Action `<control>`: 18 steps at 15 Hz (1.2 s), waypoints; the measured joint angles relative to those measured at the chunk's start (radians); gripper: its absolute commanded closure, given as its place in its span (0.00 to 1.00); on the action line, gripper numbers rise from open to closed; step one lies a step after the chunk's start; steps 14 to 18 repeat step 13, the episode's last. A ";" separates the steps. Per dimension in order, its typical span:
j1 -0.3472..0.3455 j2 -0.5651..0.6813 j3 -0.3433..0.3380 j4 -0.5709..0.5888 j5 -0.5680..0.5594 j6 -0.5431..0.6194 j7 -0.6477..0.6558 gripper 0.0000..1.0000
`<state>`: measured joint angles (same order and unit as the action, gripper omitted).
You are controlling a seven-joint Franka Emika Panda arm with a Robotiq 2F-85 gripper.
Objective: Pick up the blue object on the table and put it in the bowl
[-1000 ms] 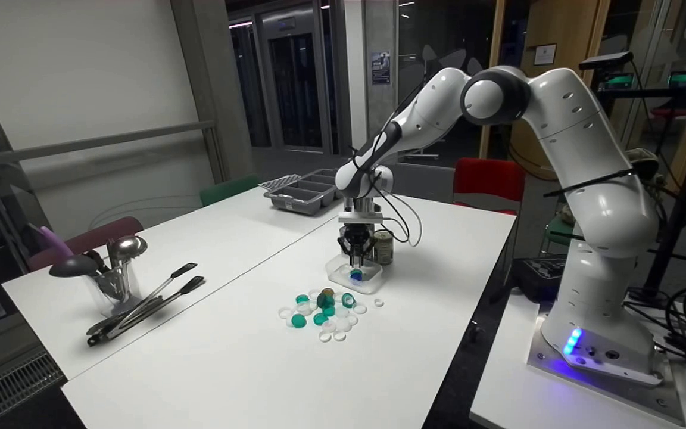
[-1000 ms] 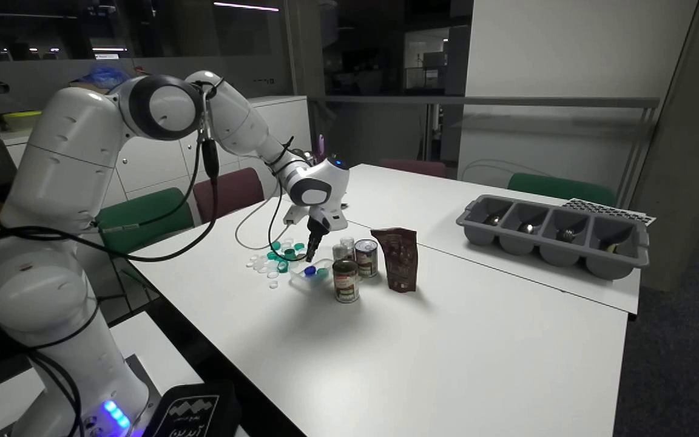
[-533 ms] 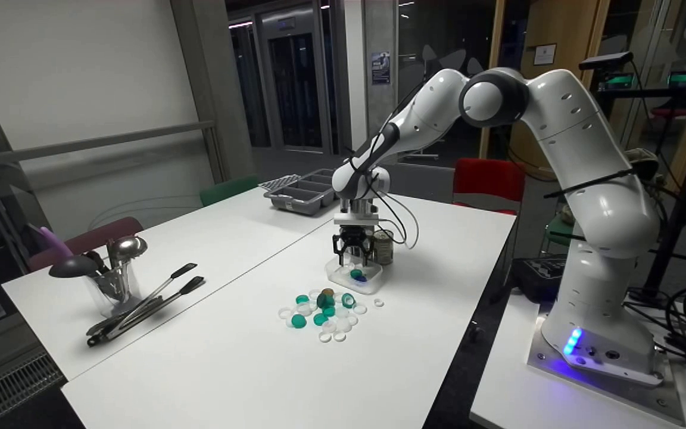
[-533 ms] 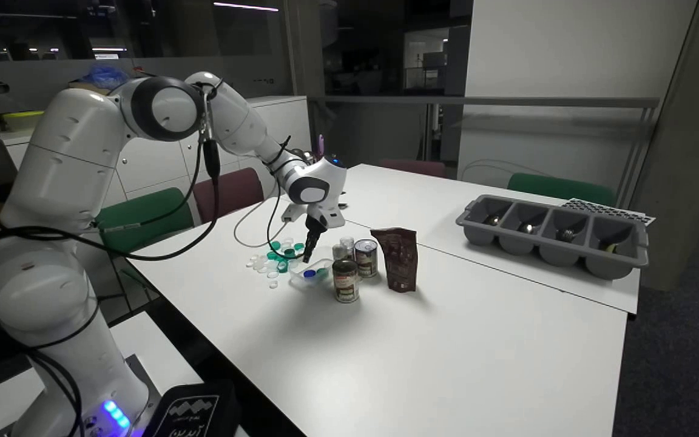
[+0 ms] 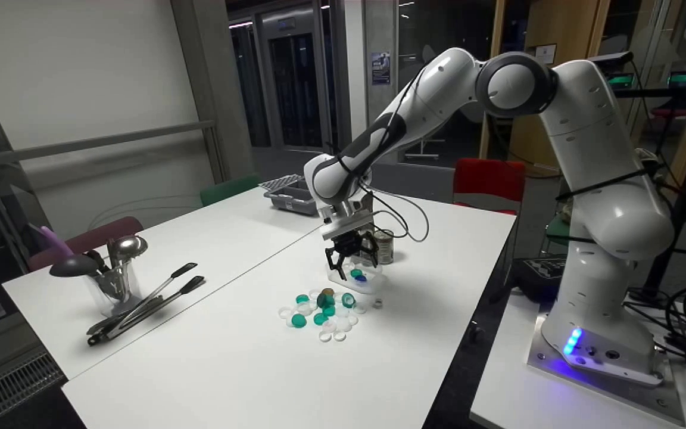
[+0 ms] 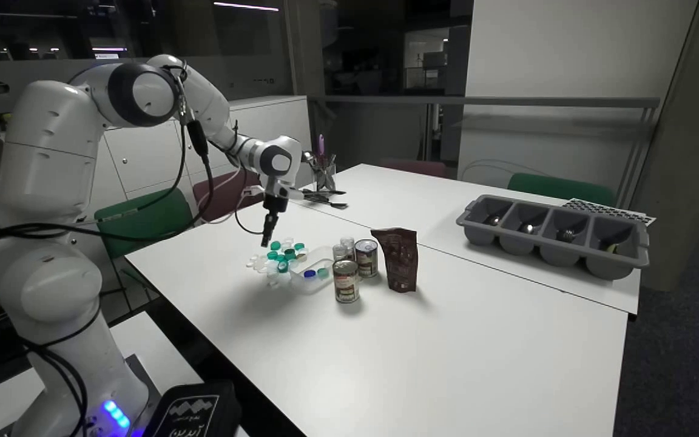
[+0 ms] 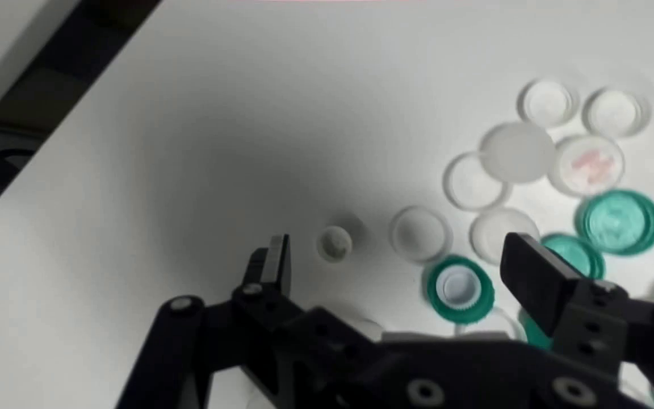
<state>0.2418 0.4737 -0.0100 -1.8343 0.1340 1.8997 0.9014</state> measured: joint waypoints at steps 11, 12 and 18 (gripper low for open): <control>0.110 -0.031 0.107 0.055 -0.385 -0.256 -0.154 0.00; 0.109 -0.017 0.106 0.065 -0.397 -0.256 -0.167 0.00; 0.108 -0.007 0.105 0.073 -0.401 -0.256 -0.172 0.00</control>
